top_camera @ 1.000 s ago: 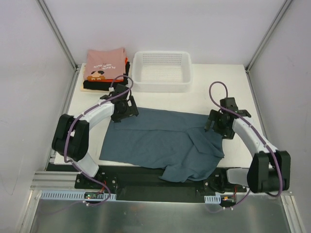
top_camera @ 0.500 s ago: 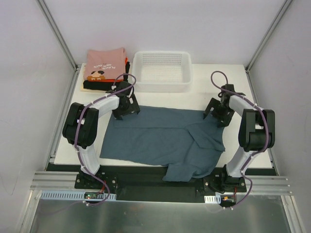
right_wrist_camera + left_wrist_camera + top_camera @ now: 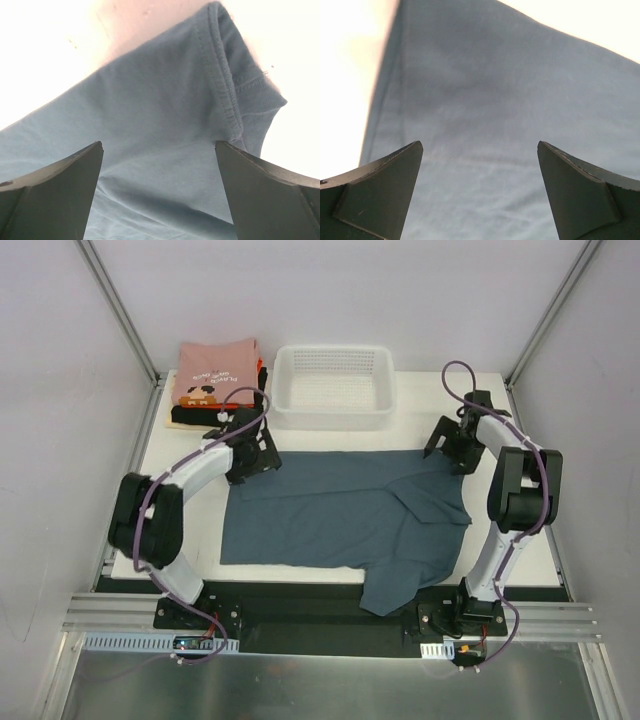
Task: Fold and stack the t-shirts
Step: Fold the tshirt
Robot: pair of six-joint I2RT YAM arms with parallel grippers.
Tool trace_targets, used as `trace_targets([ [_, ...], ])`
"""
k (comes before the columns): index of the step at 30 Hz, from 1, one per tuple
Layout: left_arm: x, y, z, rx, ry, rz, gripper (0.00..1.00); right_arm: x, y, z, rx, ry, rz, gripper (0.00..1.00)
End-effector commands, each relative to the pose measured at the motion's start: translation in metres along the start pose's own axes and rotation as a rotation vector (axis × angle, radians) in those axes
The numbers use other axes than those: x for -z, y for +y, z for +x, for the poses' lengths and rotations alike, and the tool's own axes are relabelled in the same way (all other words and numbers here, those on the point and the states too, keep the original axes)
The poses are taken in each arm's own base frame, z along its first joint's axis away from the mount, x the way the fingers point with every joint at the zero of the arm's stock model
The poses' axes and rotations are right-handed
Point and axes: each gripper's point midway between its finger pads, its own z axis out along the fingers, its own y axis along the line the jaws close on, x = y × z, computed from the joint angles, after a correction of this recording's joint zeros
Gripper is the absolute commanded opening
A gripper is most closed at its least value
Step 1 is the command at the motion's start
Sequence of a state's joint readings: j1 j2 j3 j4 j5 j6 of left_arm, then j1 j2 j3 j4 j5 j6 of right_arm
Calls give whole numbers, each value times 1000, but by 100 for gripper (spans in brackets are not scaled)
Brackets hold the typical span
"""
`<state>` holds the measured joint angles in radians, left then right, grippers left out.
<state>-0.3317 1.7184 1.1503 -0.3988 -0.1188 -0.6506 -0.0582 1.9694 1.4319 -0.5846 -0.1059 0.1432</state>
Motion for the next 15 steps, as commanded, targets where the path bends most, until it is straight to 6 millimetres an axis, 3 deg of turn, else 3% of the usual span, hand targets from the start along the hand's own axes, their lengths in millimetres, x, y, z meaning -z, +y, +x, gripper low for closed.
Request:
trace_targets([
  [1,42,12,-7,74,-96,18,99,45,12,-10,71,-126,-44,99],
  [4,46,27,9,102,-95,1,99,56,2,16,65,-153,-36,98],
  [6,44,37,18,110,-86,-18,90,57,-9,39,56,-144,-33,98],
  [8,40,39,23,100,-64,-23,68,62,-14,51,47,-156,-36,98],
  [9,38,42,22,110,-62,-32,63,57,-21,65,47,-133,-26,98],
  [13,19,51,27,140,22,-50,50,65,-26,76,56,-157,-35,98],
  [15,14,55,30,158,36,-66,49,73,-24,74,61,-188,-51,98],
])
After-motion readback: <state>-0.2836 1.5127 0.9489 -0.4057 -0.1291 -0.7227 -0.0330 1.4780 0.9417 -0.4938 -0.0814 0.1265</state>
